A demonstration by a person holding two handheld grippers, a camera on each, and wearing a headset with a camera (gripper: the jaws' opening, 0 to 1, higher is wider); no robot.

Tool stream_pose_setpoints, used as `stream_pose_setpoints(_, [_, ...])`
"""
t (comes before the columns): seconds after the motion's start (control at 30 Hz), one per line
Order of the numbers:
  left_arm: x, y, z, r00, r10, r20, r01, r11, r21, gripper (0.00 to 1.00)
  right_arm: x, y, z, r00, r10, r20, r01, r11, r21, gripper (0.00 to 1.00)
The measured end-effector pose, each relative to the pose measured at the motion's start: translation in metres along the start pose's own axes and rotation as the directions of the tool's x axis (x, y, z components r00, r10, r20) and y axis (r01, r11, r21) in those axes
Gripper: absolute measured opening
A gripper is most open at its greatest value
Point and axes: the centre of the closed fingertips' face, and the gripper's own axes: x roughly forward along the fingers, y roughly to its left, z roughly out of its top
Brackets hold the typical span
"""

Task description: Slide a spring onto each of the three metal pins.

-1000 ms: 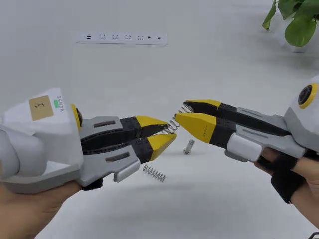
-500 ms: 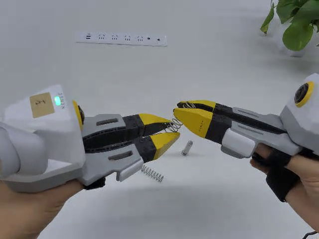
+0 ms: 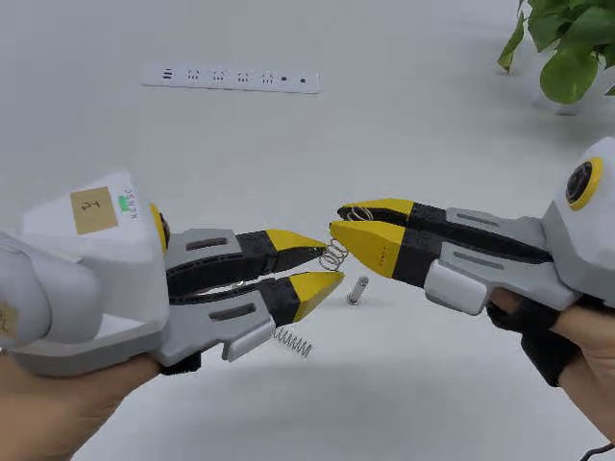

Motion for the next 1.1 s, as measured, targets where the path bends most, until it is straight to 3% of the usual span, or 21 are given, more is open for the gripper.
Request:
stream_pose_setpoints(0.93, [0.0003,-0.0026,-0.0020,0.9999,-0.016,-0.005,0.017,1.000,0.011,0.10,0.0004,0.0031,-0.0048,0.9984,0.007,-0.056,-0.012,0.996,-0.091,0.12])
stream_pose_setpoints(1.1, [0.0005,-0.0022,-0.0026,0.9998,-0.018,-0.004,0.018,1.000,0.009,0.10,-0.0014,0.0050,-0.0081,0.9940,0.022,-0.107,-0.035,0.992,-0.125,0.19])
